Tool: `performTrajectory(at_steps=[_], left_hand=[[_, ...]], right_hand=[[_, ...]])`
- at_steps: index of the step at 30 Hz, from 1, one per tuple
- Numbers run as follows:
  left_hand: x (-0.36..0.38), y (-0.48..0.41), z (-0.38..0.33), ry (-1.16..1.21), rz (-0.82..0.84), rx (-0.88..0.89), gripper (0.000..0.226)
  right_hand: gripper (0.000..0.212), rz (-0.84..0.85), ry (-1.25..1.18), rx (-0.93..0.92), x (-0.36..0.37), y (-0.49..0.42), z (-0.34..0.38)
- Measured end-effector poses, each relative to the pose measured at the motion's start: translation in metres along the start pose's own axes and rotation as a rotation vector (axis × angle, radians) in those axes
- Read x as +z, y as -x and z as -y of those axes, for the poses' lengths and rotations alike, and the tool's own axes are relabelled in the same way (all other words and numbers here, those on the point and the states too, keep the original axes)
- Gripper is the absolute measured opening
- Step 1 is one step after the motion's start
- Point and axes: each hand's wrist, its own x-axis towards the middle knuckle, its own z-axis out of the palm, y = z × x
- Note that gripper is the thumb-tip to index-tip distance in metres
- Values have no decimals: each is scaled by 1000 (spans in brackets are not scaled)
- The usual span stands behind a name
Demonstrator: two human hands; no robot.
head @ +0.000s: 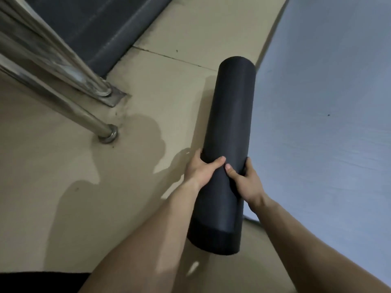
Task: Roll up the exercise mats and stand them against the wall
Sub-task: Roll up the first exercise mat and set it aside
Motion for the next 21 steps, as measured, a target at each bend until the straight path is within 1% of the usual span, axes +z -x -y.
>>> performTrajectory(at_steps=[3, 6, 7, 8, 10, 11, 14, 17, 19, 21], left_hand=[[-62, -30, 17, 88, -44, 2, 72], [-127, -50, 39, 178, -78, 6, 53], [-149, -58, 49, 210, -98, 2, 50], [-175, -64, 58, 229, -127, -7, 54], [-220, -74, 70, 224, -193, -20, 71], [-241, -80, 76, 210, -226, -24, 73], [-300, -91, 92, 146, -340, -59, 67], [-338, -100, 103, 74, -418, -77, 56], [-347, -103, 103, 27, -458, -89, 57], [-342, -101, 96, -62, -490, -104, 54]], right_hand=[[68, 43, -7, -10, 64, -29, 20], [74, 121, 79, -18, 134, -56, 35], [76, 147, 110, -20, 159, -62, 39], [75, 173, 132, -25, 190, -67, 43], [71, 188, 141, -43, 242, -74, 46], [72, 190, 134, -55, 268, -78, 46], [78, 193, 145, -64, 338, -84, 49], [90, 187, 208, -35, 389, -86, 57], [94, 180, 280, -4, 402, -88, 63], [89, 213, 310, -8, 395, -87, 68]])
